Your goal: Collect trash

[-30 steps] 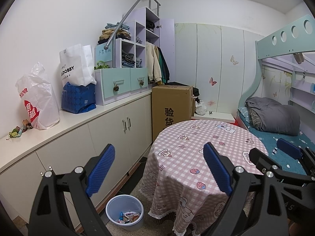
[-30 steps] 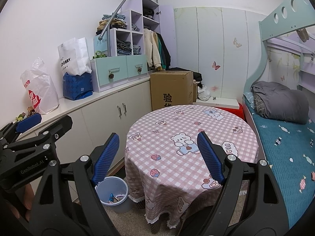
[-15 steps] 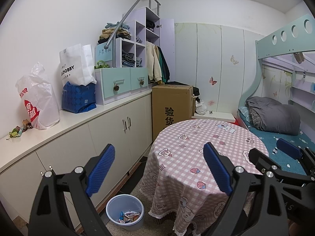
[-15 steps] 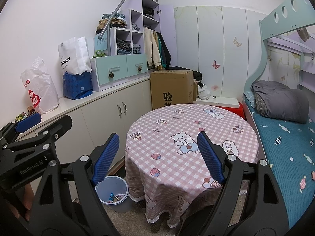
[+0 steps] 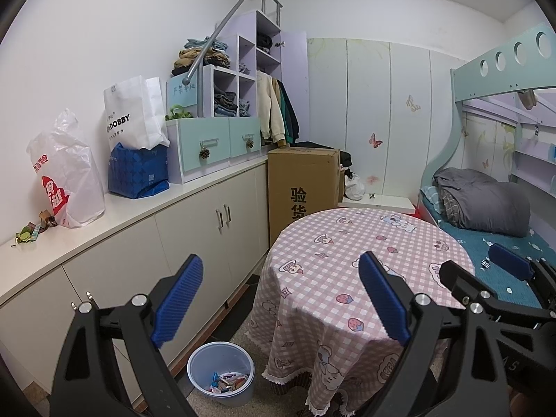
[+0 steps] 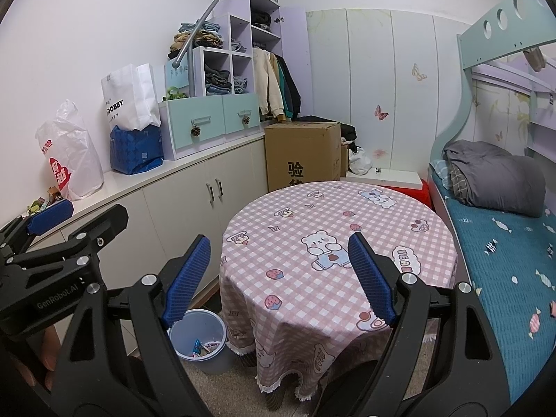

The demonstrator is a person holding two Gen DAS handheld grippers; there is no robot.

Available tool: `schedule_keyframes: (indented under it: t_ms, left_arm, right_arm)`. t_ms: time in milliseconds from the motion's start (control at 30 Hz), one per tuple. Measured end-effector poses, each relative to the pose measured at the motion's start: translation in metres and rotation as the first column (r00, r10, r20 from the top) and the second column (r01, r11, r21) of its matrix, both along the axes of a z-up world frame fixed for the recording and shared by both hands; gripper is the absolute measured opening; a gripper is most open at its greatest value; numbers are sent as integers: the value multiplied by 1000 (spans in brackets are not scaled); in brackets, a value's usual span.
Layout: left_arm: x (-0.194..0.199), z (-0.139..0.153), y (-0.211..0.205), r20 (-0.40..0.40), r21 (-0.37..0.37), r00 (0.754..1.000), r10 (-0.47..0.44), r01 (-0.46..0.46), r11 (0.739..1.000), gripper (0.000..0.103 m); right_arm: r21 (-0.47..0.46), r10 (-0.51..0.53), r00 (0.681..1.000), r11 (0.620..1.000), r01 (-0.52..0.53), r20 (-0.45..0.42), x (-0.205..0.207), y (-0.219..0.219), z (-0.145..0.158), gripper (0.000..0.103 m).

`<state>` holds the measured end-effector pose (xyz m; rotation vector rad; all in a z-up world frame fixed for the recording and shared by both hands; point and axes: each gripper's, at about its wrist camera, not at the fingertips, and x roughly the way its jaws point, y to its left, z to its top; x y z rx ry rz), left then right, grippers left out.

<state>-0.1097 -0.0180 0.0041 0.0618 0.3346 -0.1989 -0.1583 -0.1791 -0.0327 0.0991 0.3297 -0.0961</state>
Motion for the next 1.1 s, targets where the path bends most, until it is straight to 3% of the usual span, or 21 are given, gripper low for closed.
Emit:
schedule_keyframes:
  t_ms: [1100]
  left_arm:
    - [3, -4, 1, -5, 4, 1000, -4, 4, 1000, 89]
  right_arm:
    - [1, -2, 1000, 1000, 2, -6, 0, 0, -5, 81]
